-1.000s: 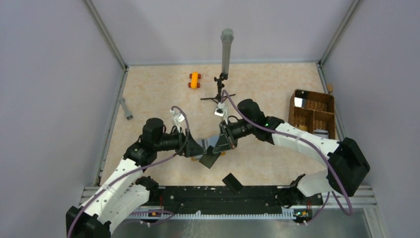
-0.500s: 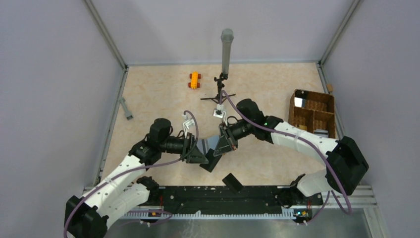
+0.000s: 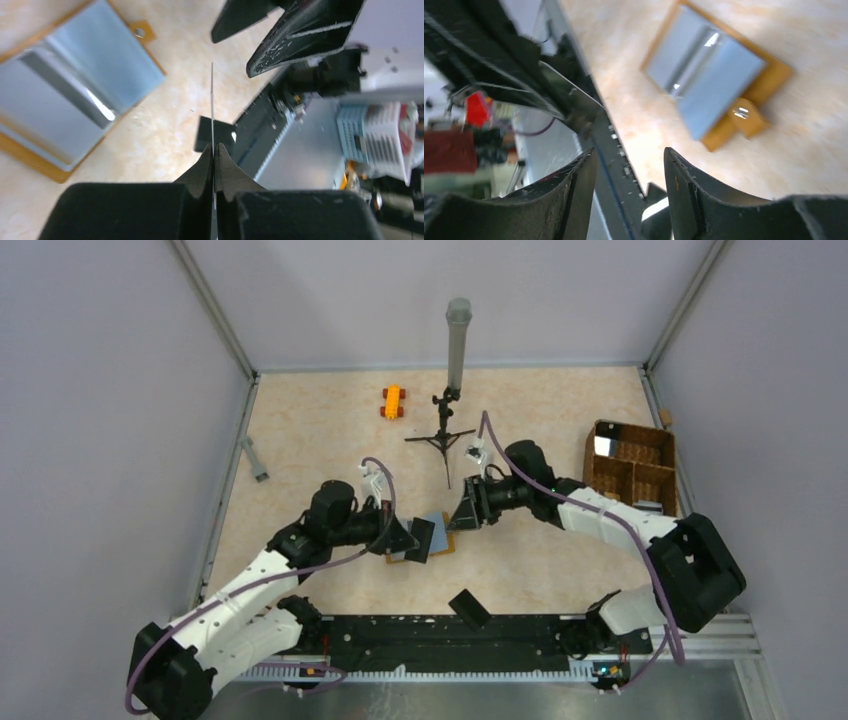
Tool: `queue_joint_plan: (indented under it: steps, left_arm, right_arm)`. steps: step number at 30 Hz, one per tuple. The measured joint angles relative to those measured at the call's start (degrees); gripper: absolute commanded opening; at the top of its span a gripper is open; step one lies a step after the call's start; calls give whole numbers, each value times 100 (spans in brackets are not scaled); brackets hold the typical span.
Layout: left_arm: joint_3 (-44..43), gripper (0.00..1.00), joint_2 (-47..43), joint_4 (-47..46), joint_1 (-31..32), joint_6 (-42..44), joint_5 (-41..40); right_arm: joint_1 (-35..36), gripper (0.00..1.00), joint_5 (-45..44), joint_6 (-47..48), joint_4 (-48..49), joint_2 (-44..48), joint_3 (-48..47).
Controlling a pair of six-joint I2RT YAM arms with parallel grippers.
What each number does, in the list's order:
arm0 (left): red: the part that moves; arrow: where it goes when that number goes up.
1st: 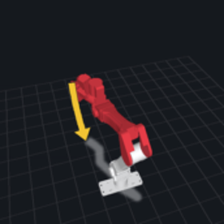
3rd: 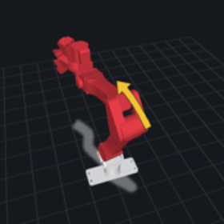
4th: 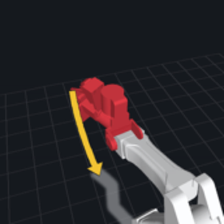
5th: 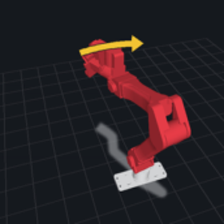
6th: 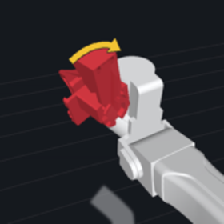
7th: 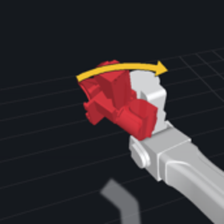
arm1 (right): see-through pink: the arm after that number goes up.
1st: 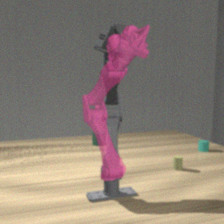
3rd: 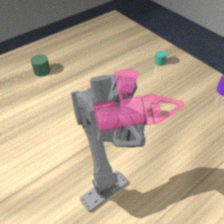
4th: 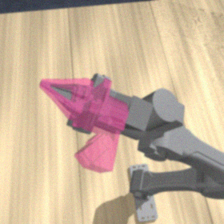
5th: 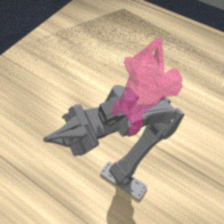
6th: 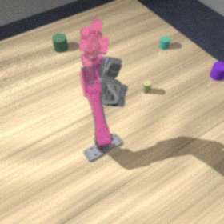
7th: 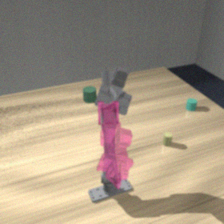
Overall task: Put the credit cards into the card holder
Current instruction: Insert the credit card into the card holder.
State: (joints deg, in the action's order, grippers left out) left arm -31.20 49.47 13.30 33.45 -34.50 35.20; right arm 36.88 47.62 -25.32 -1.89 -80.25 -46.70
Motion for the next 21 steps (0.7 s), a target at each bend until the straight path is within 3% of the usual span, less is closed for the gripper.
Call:
queue_joint_plan:
  steps: [8, 21]
  left_arm:
    - [518, 0, 332, -601, -142, -957, -1528]
    - [1016, 0, 476, -1213, -730, -1860, -2009]
  right_arm:
    - [-251, 43, -1193, -654, 433, -39, 686]
    - [118, 35, -1716, -1056, 868, -1126, 688]
